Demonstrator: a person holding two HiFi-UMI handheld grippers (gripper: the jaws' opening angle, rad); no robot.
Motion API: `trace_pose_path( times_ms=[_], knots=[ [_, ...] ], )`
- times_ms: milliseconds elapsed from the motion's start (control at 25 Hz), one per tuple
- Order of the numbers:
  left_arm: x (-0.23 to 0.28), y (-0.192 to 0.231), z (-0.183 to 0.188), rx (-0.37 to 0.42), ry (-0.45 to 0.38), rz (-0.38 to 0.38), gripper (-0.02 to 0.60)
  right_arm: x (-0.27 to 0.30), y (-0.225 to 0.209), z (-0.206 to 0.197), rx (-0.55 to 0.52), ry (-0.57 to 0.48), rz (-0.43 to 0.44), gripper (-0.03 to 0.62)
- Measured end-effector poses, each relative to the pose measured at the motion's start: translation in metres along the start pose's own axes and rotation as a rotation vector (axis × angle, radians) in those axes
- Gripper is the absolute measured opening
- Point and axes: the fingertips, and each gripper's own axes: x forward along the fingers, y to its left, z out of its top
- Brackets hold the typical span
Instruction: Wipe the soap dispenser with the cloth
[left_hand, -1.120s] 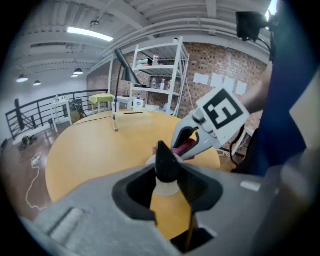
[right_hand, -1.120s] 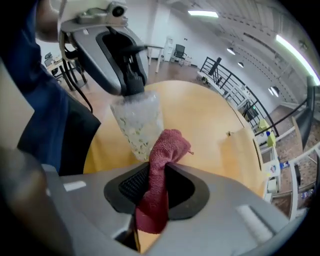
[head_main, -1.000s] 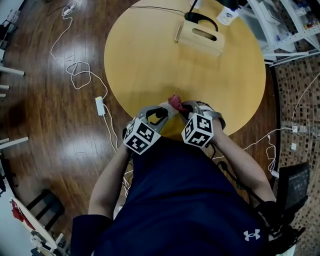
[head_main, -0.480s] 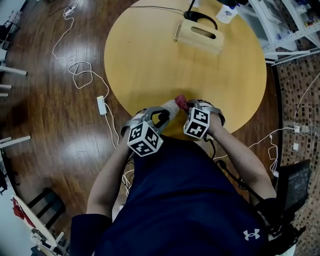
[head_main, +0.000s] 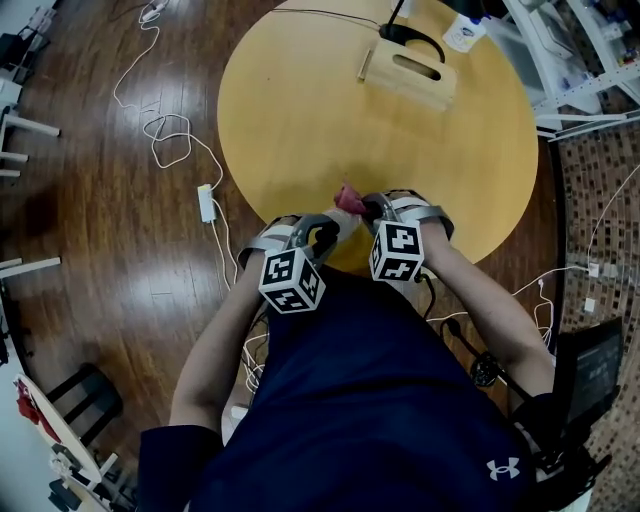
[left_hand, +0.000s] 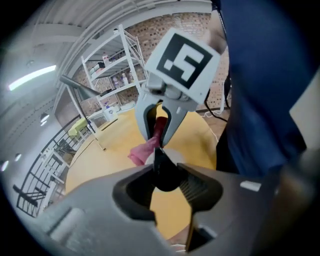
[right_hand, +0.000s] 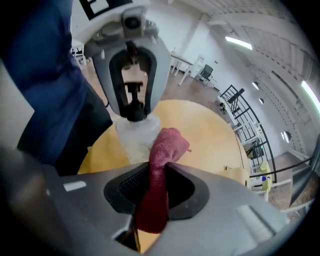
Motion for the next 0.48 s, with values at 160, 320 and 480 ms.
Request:
trace_pose_path(
  times_ms=[160,320,480],
  knots=[
    [0.001,-0.004,-0.002,0.037,0.015,0.018,0.132,0.031,0.005,-0.036,0.027,0.121,0.036,0.094],
    [0.003,-0.006,0.000,0.056,0.019,0.022,0.132,0.015,0.003,-0.019,-0.011,0.065,0.026,0.094],
    [0.004,-0.004,0.000,0.066,0.016,0.018,0.132,-0.023,-0.007,0.034,-0.093,-0.084,-0.029,0.095]
  ],
)
